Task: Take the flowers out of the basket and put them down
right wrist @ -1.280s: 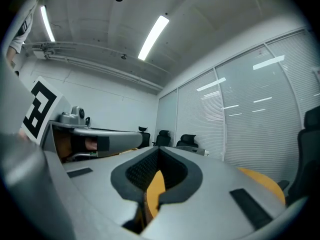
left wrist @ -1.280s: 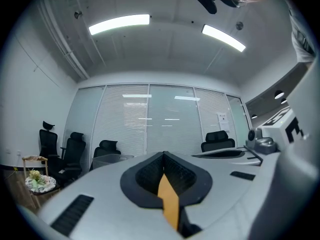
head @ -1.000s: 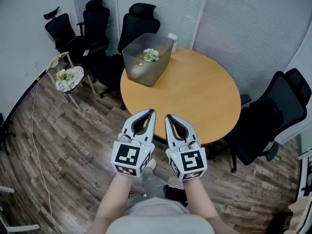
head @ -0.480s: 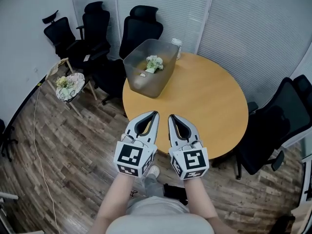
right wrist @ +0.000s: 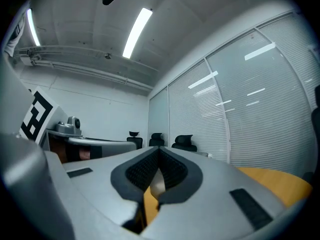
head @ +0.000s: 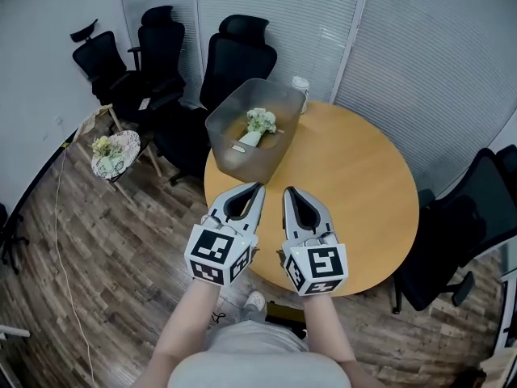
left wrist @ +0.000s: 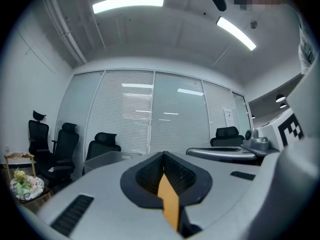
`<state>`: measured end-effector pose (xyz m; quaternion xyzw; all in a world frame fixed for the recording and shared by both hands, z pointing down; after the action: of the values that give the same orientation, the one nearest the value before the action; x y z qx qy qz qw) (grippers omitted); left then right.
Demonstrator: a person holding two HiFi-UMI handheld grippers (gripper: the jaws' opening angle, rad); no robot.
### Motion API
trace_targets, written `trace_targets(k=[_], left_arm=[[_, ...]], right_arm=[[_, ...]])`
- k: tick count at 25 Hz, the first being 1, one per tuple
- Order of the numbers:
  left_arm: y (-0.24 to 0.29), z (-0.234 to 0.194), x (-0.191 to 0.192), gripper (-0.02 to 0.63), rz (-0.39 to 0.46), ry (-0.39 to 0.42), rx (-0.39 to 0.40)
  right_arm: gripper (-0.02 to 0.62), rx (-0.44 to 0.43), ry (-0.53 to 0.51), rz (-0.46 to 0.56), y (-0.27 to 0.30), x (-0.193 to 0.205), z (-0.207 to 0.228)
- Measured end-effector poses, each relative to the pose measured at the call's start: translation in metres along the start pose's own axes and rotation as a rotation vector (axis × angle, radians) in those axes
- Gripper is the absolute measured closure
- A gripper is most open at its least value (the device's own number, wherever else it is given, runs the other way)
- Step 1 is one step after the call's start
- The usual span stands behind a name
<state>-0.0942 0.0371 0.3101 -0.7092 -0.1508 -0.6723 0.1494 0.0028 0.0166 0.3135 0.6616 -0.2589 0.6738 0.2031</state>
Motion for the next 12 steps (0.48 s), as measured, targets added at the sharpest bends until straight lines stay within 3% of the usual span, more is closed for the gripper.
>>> trace_targets(k=[12], left_arm=[[0.070, -0.079, 0.003, 0.601, -0.013, -0.049, -0.020]], right_arm=[[0.571, 0.007, 0.016, -0.023, 0.087, 0.015, 0.036]])
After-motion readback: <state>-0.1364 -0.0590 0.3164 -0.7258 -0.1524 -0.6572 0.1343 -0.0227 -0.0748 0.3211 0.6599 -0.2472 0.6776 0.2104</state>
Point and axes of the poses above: the fingertips, and each gripper's own axes: y forward along the fingers, z to its right, x out of its underside, the point moved 4 cm from there along -y, backward along the fingers, and after that the axes turned 6 degrees about x, right-handed, at the moved point
